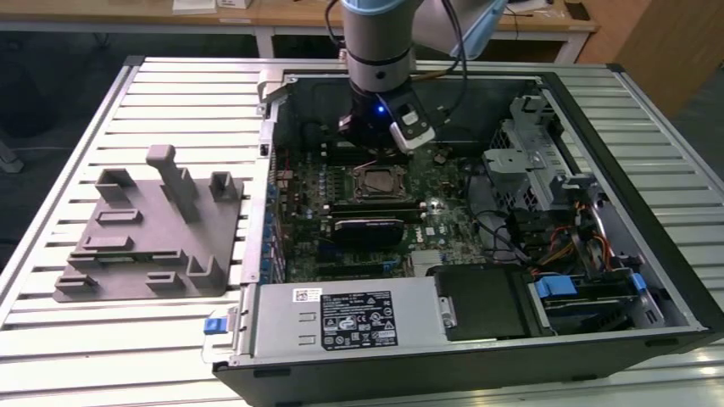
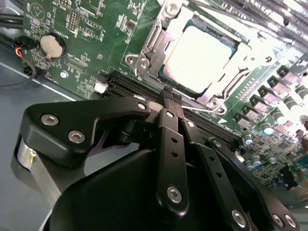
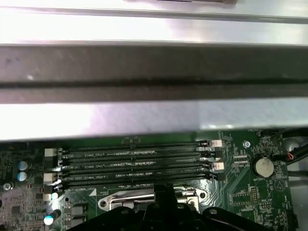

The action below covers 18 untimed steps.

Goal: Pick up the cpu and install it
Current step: 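Install the first cpu locking lever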

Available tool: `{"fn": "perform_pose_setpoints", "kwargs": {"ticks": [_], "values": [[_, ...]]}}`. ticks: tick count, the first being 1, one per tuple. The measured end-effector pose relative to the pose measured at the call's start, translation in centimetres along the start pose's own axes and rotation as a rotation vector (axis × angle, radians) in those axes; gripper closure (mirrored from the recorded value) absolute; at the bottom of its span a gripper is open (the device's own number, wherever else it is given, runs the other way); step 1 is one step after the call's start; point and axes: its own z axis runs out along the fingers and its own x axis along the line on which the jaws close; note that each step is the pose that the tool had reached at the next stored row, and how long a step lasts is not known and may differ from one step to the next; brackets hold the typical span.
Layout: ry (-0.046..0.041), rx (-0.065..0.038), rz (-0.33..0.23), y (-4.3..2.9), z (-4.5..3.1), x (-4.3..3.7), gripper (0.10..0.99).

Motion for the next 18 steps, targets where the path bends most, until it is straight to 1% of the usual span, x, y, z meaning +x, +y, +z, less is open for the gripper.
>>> {"fn": "perform_pose_setpoints", "kwargs": {"ticks": [2, 7, 8, 13, 18], "values": [[-0.0044, 0.001, 0.010, 0.05, 0.11, 0.10, 0.980], [-0.0184, 0.010, 0.086, 0.02, 0.36, 0.13, 0.980], [-0.0210, 0.011, 0.095, 0.14, 0.44, 0.18, 0.980], [-0.0243, 0.012, 0.103, 0.64, 0.64, 0.44, 0.980], [-0.0303, 0.018, 0.127, 0.75, 0.80, 0.56, 0.980]]}}
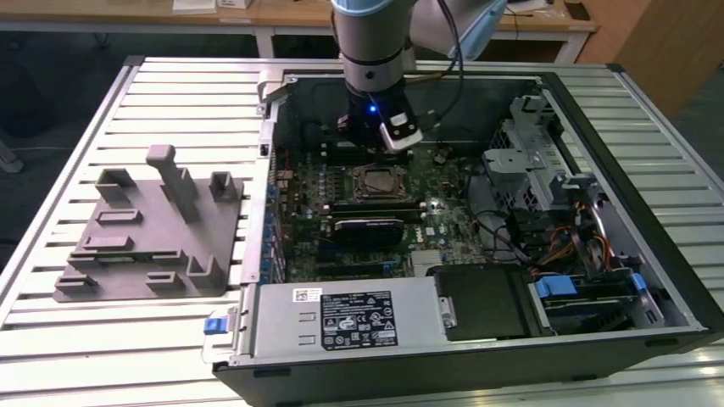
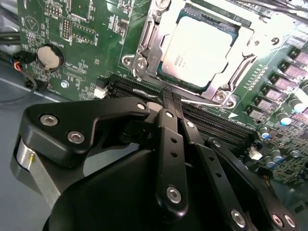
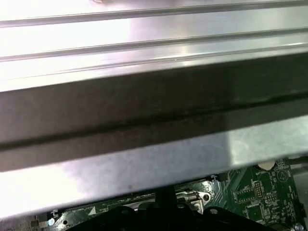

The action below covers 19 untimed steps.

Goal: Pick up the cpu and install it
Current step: 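Install the first cpu locking lever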

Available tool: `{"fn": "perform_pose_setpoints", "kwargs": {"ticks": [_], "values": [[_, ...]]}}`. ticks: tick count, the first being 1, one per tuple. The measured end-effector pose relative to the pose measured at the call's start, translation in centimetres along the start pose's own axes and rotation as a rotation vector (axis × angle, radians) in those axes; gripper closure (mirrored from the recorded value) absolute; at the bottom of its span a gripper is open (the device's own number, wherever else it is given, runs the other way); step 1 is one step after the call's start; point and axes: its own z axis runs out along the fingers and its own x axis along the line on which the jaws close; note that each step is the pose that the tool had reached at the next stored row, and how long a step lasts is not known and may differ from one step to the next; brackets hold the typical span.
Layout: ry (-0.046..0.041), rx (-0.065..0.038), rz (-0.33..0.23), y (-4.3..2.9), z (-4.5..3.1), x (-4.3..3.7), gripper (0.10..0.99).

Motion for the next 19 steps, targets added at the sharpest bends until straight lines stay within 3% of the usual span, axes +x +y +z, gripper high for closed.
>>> {"fn": "perform_pose_setpoints", "kwargs": {"ticks": [11, 19], "values": [[-0.0073, 0.005, 0.030, 0.74, 0.45, 0.32, 0.980], [-0.0219, 0.021, 0.099, 0.70, 0.76, 0.36, 0.980]]}}
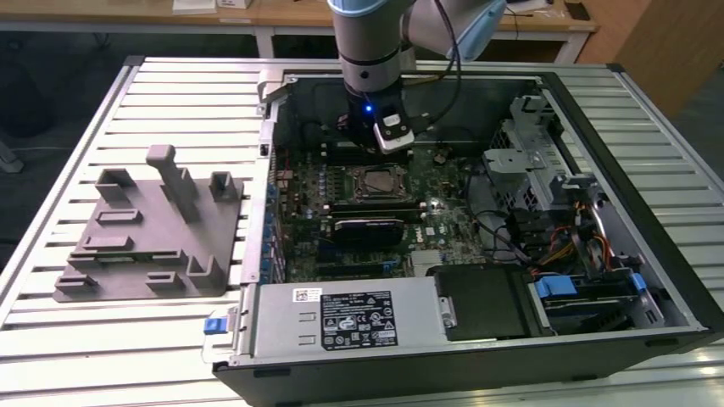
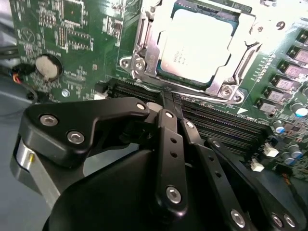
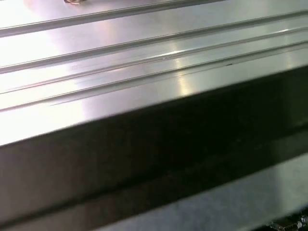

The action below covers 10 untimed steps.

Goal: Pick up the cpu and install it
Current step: 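Install the first cpu locking lever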

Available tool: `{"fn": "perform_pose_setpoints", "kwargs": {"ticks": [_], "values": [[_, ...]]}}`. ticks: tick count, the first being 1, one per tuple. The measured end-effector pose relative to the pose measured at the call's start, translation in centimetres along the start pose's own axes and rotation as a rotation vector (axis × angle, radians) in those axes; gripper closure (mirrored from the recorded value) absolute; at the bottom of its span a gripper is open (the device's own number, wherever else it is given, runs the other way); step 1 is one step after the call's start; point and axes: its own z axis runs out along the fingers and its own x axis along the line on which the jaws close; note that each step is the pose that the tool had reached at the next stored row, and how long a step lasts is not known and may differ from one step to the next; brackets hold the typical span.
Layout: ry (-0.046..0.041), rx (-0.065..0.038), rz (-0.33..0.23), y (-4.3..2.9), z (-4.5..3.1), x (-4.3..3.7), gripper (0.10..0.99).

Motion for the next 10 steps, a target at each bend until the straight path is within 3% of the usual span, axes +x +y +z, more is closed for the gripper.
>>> {"fn": "perform_pose_setpoints", "kwargs": {"ticks": [5, 10], "values": [[-0.0099, 0.010, 0.057, -0.03, 0.15, 0.02, 0.980], [-0.0137, 0.012, 0.080, -0.04, 0.29, 0.04, 0.980]]}}
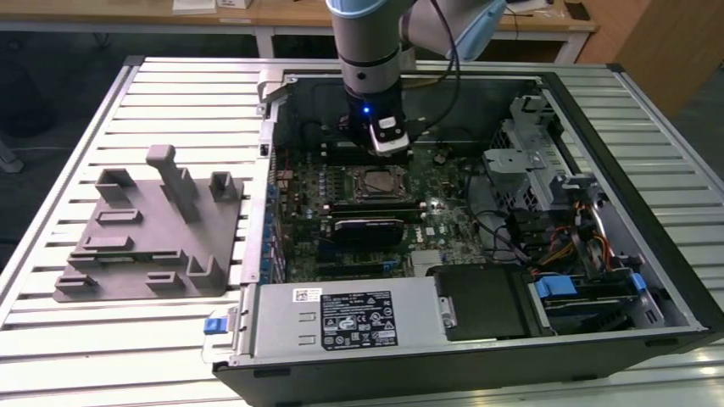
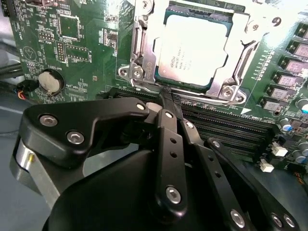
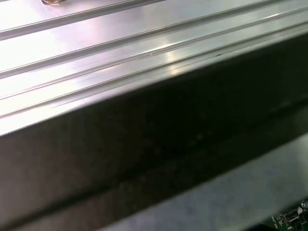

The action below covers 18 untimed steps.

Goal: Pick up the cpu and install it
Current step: 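Install the first cpu locking lever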

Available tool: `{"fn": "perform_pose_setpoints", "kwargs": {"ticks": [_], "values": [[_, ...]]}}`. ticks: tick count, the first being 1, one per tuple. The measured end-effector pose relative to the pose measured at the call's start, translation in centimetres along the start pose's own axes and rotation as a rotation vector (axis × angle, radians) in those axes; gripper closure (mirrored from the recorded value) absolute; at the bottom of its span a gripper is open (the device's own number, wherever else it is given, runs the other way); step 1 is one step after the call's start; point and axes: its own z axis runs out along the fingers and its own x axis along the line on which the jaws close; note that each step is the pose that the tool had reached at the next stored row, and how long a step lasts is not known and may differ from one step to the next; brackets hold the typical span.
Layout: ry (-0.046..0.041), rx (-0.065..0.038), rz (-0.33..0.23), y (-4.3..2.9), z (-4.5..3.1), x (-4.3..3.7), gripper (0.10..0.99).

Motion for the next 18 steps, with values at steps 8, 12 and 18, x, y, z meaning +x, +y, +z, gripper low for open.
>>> {"fn": "perform_pose_setpoints", "kwargs": {"ticks": [8, 12, 18], "values": [[-0.0002, 0.000, 0.002, -0.08, 0.09, -0.23, 0.980], [0.0002, 0.000, 0.002, -0.09, 0.11, -0.49, 0.980], [0.0028, -0.008, 0.003, -0.10, 0.12, -0.59, 0.980]]}}
